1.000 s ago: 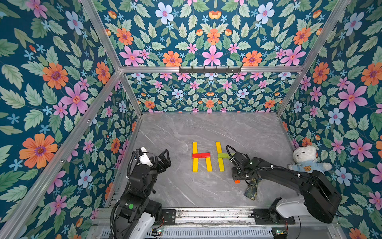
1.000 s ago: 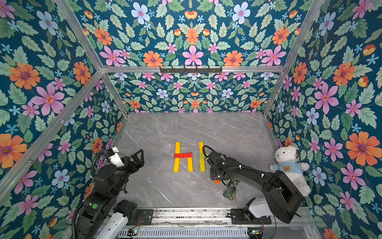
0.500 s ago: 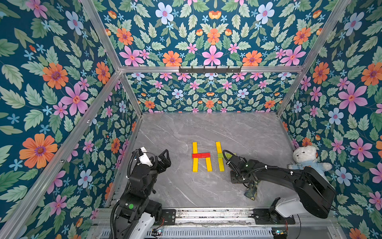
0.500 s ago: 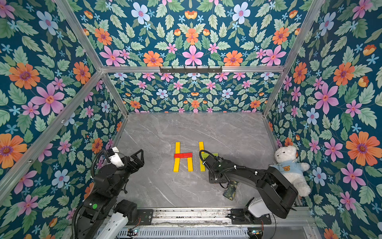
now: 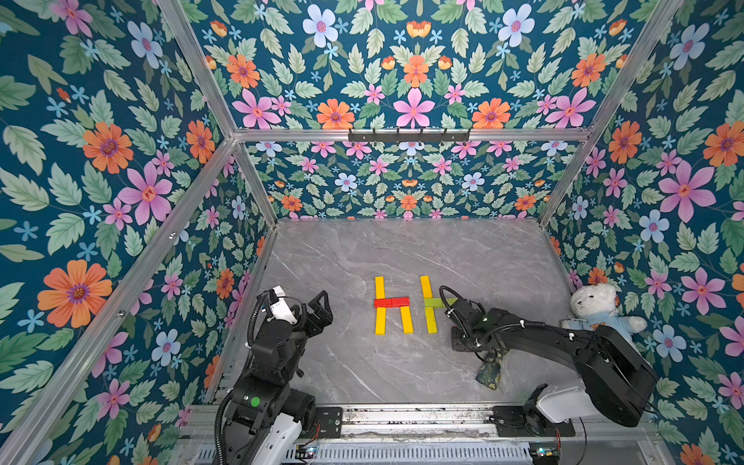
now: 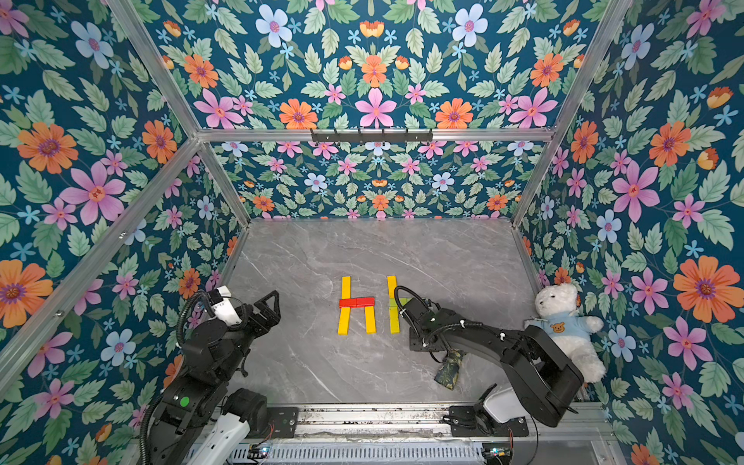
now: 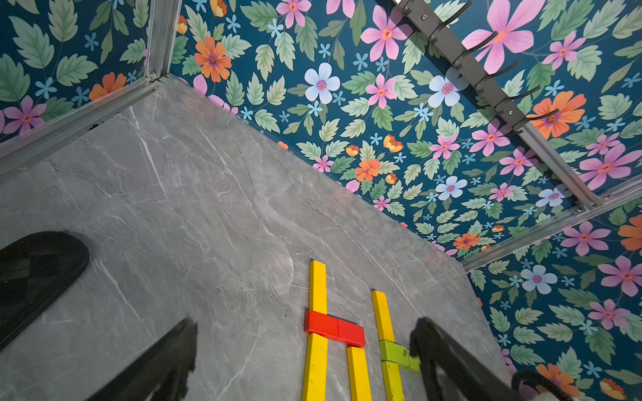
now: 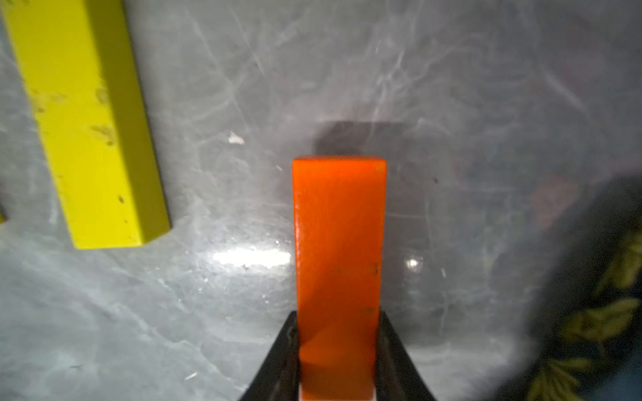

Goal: Assemble the letter h with building blocks
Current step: Assemble the building block at the center of the board.

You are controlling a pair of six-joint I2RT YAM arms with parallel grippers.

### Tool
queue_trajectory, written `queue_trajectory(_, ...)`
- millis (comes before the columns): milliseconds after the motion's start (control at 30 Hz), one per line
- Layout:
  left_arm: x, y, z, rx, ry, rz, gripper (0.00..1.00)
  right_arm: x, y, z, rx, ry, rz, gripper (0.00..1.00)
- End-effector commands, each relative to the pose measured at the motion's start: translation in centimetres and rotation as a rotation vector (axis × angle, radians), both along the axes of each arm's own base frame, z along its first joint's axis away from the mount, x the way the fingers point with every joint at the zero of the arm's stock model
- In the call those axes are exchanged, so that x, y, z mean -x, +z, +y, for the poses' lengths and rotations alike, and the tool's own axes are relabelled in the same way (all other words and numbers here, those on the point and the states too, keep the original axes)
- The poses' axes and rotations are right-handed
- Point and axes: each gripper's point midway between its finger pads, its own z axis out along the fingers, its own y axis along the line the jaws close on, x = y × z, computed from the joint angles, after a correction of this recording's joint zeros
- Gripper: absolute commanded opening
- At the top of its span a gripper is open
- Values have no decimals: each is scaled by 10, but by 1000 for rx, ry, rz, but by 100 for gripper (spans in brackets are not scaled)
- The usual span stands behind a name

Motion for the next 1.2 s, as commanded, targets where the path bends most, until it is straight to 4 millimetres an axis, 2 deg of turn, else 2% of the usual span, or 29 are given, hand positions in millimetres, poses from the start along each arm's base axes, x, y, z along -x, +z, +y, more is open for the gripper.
queue_trajectory(0, -1, 5, 0, 8, 4, -25, 100, -10, 8, 6, -46, 62, -23, 25)
queue_trajectory(700, -1, 6, 0, 8, 1, -25, 100, -25, -7, -8, -25, 48, 16, 25)
queue_trajectory(1167, -1, 6, -1, 8, -2, -25, 100, -28, -1, -12, -26, 30, 1, 25)
